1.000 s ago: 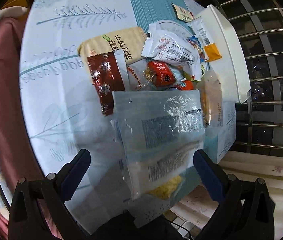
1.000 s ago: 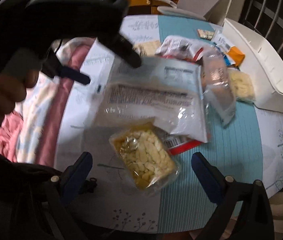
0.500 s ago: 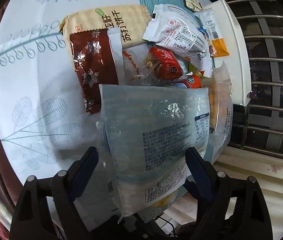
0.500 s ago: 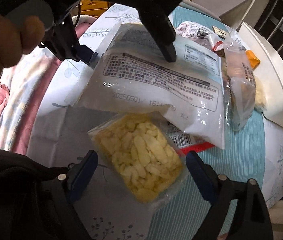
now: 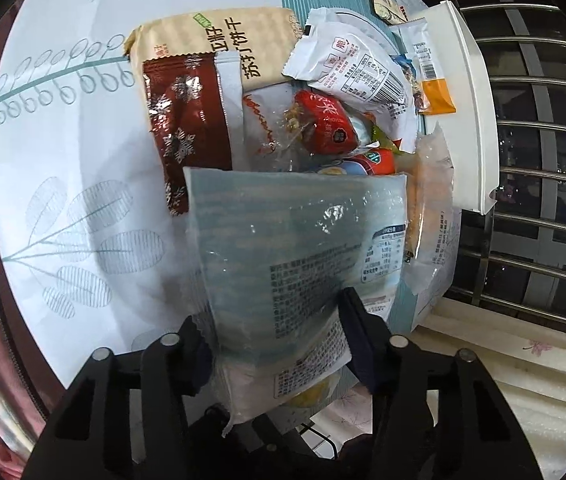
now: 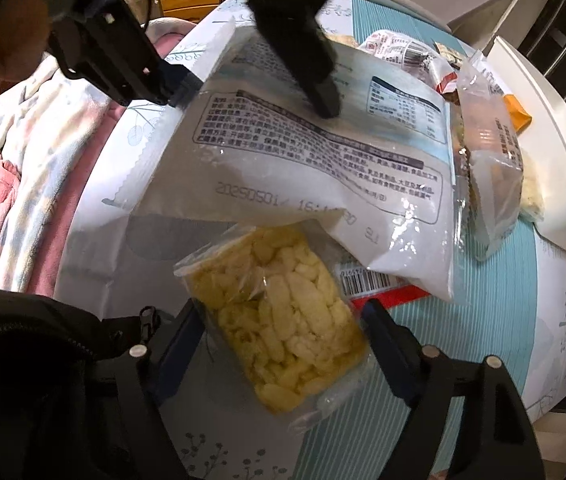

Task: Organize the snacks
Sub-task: 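Grasp the yellow snack bag with the right gripper while the left grasps the clear blue-label packet, then carry both bags into the white tray and open both grippers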

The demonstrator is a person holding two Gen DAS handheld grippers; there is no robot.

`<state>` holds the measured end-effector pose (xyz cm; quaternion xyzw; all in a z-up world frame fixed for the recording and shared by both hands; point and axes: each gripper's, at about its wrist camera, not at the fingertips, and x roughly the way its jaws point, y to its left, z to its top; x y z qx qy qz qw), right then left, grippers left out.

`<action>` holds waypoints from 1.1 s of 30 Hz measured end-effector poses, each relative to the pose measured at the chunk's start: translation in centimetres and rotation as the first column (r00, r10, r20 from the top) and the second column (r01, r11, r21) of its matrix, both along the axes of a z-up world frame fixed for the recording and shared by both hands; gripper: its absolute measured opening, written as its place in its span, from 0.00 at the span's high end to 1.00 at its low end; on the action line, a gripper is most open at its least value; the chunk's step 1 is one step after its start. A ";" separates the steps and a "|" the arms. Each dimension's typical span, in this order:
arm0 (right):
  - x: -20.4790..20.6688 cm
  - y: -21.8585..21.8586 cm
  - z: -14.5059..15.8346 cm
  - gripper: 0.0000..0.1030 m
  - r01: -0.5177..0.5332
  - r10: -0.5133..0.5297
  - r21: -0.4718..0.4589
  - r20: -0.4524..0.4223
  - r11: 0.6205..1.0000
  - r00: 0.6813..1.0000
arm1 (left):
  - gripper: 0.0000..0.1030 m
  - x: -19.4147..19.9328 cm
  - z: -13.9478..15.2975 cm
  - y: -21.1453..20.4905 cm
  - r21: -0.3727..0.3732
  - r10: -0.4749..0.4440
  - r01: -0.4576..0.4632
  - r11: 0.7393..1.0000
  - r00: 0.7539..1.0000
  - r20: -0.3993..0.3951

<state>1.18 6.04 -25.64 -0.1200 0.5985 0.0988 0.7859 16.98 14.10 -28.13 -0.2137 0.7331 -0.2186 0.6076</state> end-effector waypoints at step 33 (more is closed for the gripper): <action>-0.8 -13.9 7.7 0.30 0.281 -0.269 0.255 -0.080 0.925 0.960 | 0.87 -5.2 12.8 3.8 -0.100 0.183 -0.169 0.980 0.973 0.143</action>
